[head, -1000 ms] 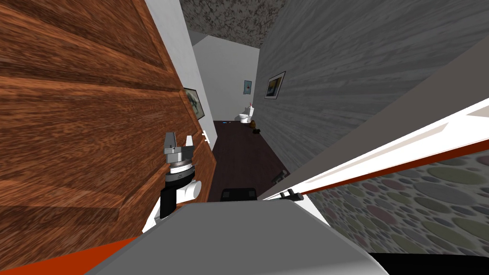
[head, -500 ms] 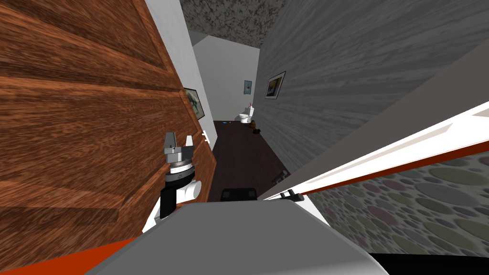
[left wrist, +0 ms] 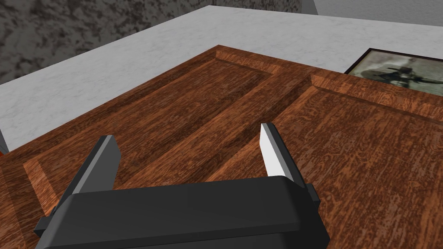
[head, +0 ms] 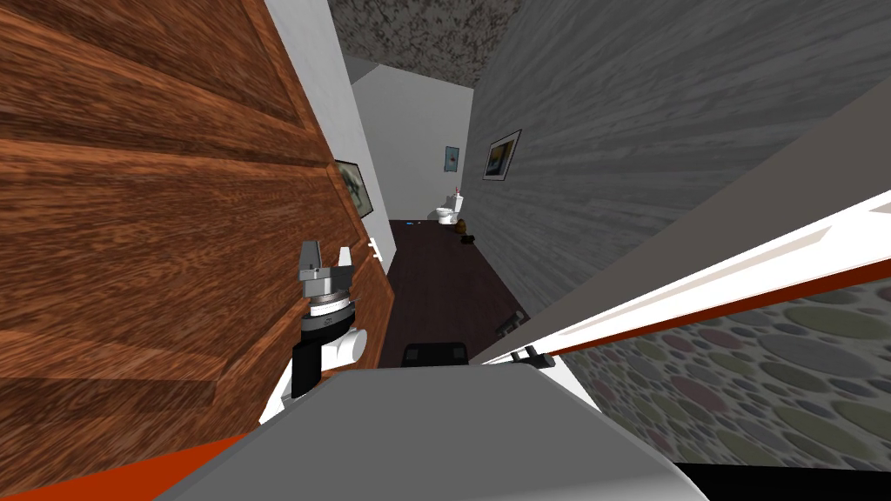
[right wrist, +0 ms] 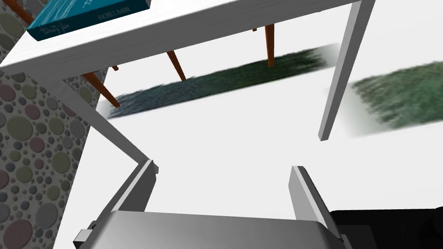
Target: Push the door open
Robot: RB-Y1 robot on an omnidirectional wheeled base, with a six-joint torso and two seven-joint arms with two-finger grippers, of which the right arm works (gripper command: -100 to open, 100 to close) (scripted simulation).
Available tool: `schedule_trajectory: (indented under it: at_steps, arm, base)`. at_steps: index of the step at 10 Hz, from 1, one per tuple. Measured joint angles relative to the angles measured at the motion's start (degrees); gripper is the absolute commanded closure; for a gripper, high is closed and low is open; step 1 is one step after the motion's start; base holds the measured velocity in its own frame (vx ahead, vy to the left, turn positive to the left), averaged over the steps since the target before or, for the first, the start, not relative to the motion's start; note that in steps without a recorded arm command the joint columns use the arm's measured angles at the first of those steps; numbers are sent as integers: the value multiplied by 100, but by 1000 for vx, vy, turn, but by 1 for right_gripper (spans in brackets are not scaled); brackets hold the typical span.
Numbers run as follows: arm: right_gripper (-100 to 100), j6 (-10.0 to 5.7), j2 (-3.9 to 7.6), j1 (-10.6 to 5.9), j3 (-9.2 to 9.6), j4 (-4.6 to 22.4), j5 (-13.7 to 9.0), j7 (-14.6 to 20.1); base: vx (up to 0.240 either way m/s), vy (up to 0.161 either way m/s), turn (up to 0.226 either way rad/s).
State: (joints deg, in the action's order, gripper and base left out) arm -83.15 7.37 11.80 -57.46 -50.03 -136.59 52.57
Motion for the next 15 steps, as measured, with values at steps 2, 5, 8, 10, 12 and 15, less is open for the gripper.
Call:
schedule_trajectory:
  at_steps: [2, 5, 8, 10, 12, 15]
  arm:
    - [-100, 1, 8, -18, -88, 48, -282, 202]
    - [-100, -37, 14, -70, -199, 87, -675, 462]
    - [-100, -123, -60, -84, -358, -3, -1179, 777]
    - [-100, -155, -38, -133, -441, 50, -1479, 982]
    - [-100, -131, -25, -176, -522, 138, -1761, 1197]
    - [-100, -158, 0, -243, -655, 230, -2198, 1504]
  base:
    - [0, 0, 0]
    - [0, 0, 0]
    - [0, 0, 0]
    - [0, 0, 0]
    - [0, 0, 0]
    - [0, 0, 0]
